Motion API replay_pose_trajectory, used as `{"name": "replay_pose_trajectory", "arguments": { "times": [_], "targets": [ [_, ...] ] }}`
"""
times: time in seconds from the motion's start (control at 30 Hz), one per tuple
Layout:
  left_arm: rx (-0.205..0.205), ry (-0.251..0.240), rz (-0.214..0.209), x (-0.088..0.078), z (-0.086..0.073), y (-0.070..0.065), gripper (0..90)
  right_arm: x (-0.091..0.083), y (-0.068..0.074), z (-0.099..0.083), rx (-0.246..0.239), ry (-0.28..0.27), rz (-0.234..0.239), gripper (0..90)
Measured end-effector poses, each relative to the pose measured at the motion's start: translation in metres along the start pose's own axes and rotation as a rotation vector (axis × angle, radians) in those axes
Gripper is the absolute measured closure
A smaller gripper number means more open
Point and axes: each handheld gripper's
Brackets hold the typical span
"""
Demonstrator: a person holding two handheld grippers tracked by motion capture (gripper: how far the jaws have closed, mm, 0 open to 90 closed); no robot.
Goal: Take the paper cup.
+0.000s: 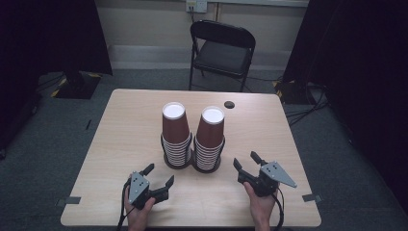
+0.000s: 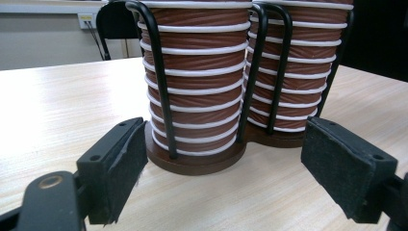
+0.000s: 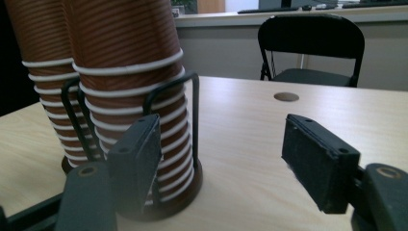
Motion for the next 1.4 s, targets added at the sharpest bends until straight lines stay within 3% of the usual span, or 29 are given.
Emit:
{"name": "replay_pose_trajectory", "arguments": {
  "times": [0.07, 0.27, 0.4, 0.67, 1.0, 1.4],
  "targets": [
    [-0.003, -0.002, -0.002, 0.000, 0.000, 0.000, 16.1, 0.002, 0.003, 0.006, -0.005, 0.000, 0.022, 28.6],
    [0.002, 0.000, -0.001, 0.000, 0.000, 0.001, 16.0, 0.008, 0.013, 0.018, -0.080, -0.019, 0.038, 27.9],
    [0.004, -0.004, -0.002, -0.001, 0.000, 0.000, 16.0, 0.011, 0.018, 0.022, -0.071, 0.011, 0.058, 27.4],
    [0.004, -0.005, -0.003, -0.001, 0.000, 0.000, 16.0, 0.019, 0.025, 0.034, -0.039, 0.005, 0.095, 13.3],
    [0.005, -0.007, 0.000, -0.001, 0.000, 0.000, 16.0, 0.032, 0.035, 0.056, -0.047, 0.008, 0.177, 13.1],
    [0.004, -0.010, 0.001, -0.001, -0.001, 0.000, 16.2, 0.047, 0.054, 0.081, -0.085, -0.013, 0.231, 13.0]
  ]
}}
Point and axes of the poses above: each handheld gripper's, and its own axes: x roughly forward along the jaws, z roughly out of its top, y roughly to its left, and after that the axes turned 12 degrees about x, right-handed
